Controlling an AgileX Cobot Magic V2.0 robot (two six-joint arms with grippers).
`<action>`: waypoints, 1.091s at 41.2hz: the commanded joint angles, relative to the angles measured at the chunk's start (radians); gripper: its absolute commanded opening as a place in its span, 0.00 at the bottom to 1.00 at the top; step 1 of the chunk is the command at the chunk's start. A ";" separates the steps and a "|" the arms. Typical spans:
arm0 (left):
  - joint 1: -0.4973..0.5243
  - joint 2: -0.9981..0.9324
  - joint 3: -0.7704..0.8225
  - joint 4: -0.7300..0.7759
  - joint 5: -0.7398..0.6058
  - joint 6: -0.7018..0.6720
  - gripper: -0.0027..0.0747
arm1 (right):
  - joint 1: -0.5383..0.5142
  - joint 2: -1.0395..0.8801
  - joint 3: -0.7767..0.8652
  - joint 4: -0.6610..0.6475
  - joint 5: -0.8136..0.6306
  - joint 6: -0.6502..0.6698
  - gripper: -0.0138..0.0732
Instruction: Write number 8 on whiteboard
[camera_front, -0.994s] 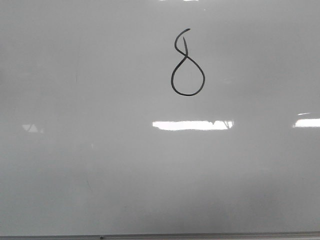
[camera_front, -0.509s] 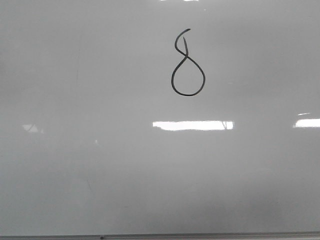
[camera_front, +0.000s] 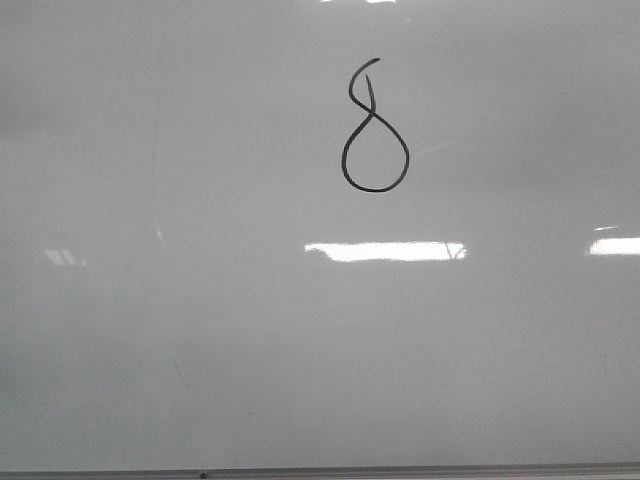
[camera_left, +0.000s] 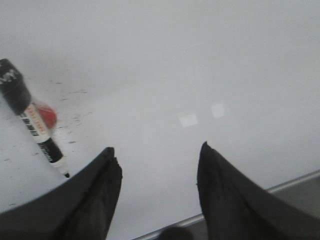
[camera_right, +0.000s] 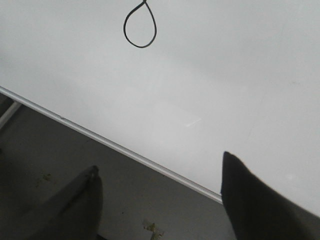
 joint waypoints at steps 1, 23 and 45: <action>-0.062 -0.126 0.025 -0.014 -0.036 0.002 0.49 | -0.007 -0.044 0.006 -0.011 -0.062 0.009 0.76; -0.105 -0.391 0.154 -0.049 -0.026 0.002 0.47 | -0.007 -0.094 0.046 -0.085 -0.039 0.008 0.64; -0.099 -0.391 0.154 0.005 -0.049 -0.058 0.01 | -0.007 -0.094 0.046 -0.085 -0.037 0.008 0.08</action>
